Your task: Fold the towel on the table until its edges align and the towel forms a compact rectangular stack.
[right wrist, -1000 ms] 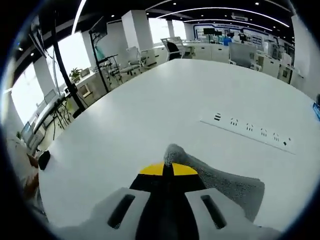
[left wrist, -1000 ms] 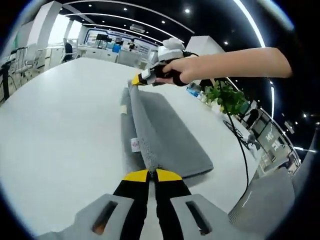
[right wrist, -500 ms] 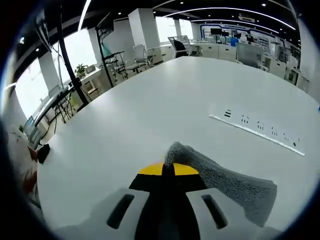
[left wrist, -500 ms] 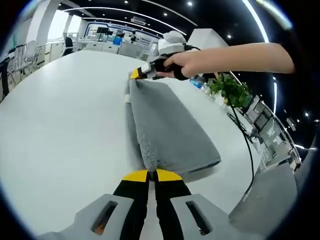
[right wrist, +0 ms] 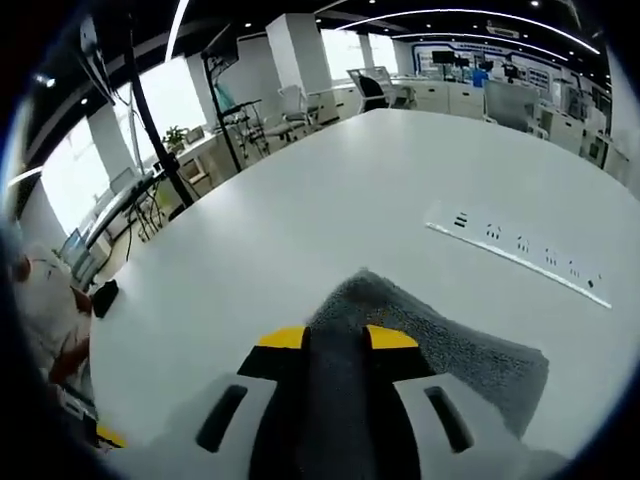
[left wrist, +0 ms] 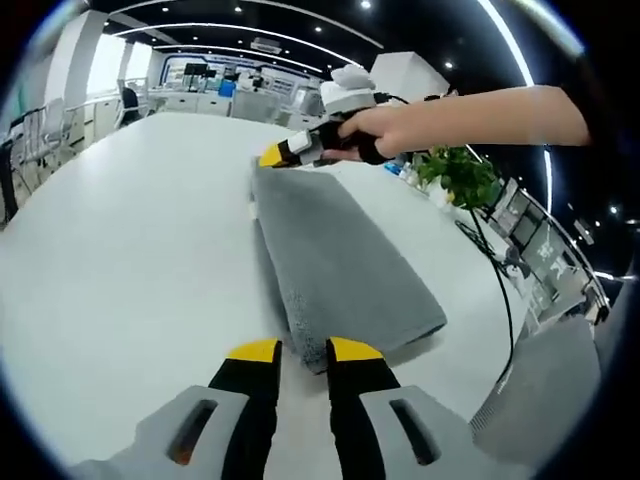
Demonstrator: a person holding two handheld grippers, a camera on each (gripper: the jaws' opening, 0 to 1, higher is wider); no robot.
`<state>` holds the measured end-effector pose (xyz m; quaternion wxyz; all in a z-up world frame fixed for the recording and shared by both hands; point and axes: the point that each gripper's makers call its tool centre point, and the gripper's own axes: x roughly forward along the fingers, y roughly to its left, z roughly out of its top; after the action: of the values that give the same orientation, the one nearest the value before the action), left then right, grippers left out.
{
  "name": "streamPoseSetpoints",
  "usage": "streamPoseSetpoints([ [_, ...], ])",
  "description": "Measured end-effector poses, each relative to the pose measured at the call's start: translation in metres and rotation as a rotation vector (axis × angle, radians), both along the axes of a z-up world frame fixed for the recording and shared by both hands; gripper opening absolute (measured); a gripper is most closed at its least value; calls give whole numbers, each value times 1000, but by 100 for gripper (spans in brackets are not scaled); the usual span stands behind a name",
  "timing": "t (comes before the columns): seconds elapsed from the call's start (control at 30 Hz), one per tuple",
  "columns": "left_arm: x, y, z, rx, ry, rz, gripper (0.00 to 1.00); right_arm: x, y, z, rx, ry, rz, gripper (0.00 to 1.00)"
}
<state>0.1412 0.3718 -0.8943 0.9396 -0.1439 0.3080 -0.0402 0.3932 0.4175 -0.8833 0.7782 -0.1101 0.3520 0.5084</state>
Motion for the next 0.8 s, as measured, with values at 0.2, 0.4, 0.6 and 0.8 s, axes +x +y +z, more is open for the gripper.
streamPoseSetpoints([
  [0.2,13,15,12,47,-23,-16,28,-10,-14,10,52,64,24,24],
  [0.4,21,20,22,68,-34,-26,30,-1,-37,14,39,53,24,28],
  [0.6,31,17,27,55,-41,-47,31,2,-58,20,55,44,7,30],
  [0.8,44,17,29,91,-26,-102,32,0,-85,23,28,8,25,31],
])
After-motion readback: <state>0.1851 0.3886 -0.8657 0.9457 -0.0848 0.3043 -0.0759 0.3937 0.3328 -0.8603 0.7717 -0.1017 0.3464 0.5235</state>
